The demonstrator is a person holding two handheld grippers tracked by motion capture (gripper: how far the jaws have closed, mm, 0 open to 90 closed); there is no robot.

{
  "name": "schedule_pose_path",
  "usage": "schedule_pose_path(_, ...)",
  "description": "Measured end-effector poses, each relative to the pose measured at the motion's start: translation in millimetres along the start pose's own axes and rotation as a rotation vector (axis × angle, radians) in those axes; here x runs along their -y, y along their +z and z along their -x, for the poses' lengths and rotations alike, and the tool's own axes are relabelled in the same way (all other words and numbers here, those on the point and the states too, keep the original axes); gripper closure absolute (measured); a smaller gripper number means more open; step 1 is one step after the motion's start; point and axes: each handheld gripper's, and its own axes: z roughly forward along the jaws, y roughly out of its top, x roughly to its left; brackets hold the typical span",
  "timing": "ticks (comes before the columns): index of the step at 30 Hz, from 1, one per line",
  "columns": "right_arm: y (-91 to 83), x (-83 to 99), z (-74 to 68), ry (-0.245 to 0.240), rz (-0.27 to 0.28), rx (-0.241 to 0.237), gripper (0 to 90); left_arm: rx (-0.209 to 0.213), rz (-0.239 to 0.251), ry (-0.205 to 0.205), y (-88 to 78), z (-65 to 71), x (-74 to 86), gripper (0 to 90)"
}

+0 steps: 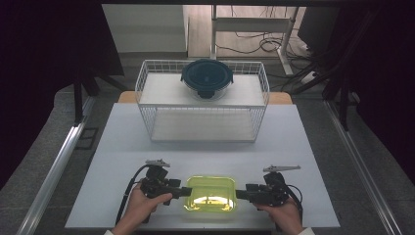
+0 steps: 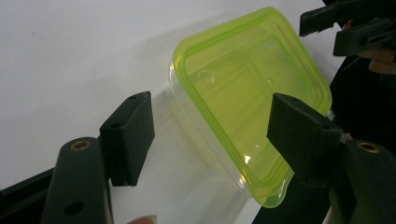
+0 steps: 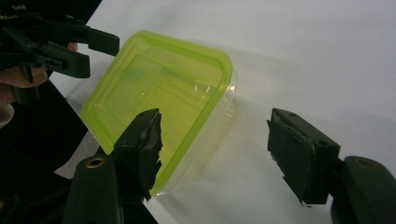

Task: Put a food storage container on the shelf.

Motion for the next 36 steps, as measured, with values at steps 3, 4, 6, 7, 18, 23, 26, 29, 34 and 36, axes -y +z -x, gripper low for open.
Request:
schedule_pose_path(3,5.2,0.4,-0.7,0.009,-0.012,-0.007,38.5,0.007,-0.006,-0.013,1.7,-1.2,-0.5,32.6)
schedule_pose_path(4,6.8,0.4,-0.9,0.009,-0.014,-0.008,39.3,0.009,-0.006,-0.017,2.1,-1.9,-0.7,33.1)
schedule_pose_path(6,8.9,0.1,-0.9,0.011,-0.018,-0.014,41.0,0.013,-0.007,-0.024,3.3,-3.2,-1.1,34.5)
schedule_pose_path(7,9.9,0.0,-0.9,0.013,-0.019,-0.014,41.8,0.015,-0.012,-0.025,3.7,-3.8,-1.2,35.3)
schedule_pose_path(18,16.9,-0.2,-0.7,0.035,-0.034,-0.040,49.6,0.083,-0.041,-0.091,11.1,-9.9,2.2,45.0)
schedule_pose_path(23,18.9,0.0,1.1,0.053,-0.037,-0.047,53.6,0.102,-0.056,-0.093,14.5,-8.3,2.7,50.0)
schedule_pose_path(26,21.3,0.4,1.0,0.062,-0.047,-0.068,59.7,0.093,-0.066,-0.092,16.4,-6.4,3.0,55.7)
schedule_pose_path(29,23.5,1.3,-0.5,0.064,-0.056,-0.044,65.9,0.061,-0.063,-0.090,15.3,-3.7,3.3,62.0)
schedule_pose_path(34,18.8,1.5,-0.5,0.112,-0.041,-0.053,71.5,0.054,-0.027,-0.104,10.0,-0.2,4.1,70.7)
schedule_pose_path(36,17.4,1.8,-1.4,0.124,-0.031,-0.053,72.8,0.052,-0.019,-0.104,8.3,1.1,4.3,71.8)
